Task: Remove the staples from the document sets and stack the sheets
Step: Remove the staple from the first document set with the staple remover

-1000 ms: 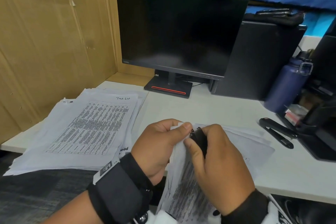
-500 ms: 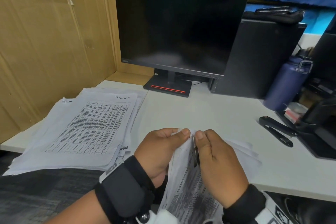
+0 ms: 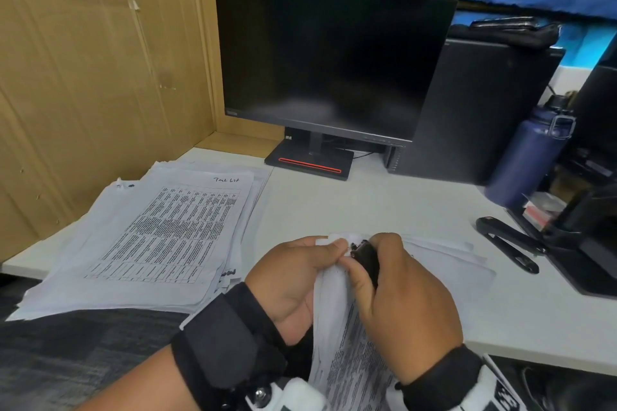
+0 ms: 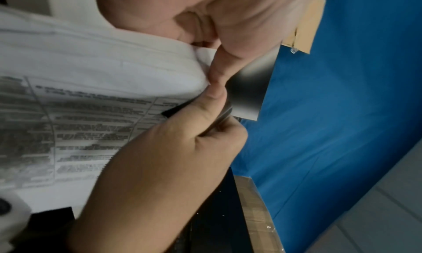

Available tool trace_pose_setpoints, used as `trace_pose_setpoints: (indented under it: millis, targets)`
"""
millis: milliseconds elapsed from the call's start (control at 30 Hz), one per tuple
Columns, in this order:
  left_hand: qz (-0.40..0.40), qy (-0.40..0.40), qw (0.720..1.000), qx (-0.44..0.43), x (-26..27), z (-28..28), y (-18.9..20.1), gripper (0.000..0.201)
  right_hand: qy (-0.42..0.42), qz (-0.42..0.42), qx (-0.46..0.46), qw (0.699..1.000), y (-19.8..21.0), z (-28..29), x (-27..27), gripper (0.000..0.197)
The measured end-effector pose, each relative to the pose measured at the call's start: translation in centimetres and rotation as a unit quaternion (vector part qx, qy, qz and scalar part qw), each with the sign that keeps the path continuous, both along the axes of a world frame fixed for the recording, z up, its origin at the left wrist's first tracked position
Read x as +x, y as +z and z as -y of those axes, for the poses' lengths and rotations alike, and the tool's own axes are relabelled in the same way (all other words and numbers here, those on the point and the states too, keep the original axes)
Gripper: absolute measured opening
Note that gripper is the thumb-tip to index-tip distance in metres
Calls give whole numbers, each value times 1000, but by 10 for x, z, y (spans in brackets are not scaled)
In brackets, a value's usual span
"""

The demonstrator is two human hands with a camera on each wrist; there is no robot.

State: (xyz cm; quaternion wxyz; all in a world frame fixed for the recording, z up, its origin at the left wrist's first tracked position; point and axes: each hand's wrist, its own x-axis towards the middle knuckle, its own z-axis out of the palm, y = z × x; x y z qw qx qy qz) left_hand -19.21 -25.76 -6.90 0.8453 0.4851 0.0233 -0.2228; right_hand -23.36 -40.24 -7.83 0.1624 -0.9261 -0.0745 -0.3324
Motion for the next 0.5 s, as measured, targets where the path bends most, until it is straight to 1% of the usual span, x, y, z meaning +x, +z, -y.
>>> trace_pose_setpoints:
  millis: [33,100,233,333,500]
  targets:
    - [-7,-17,1000,-12,0,-1,1,12,-1,11,-4,1000,0,0,0,37]
    - [-18,-45,998,-29,-1,-2,3,14,-1,36,-10,999,-1,-1,-1,32]
    - [-29,-77,996,-41,-2,-4,7,14,1,70,-22,997,-2,-1,-2,26]
    - [-32,-79,995,-56,-2,-4,6,18,6,74,-33,997,-2,1,-1,26]
    - [-1,-81,995,-56,-4,-2,6,18,29,74,-37,996,-2,7,3,29]
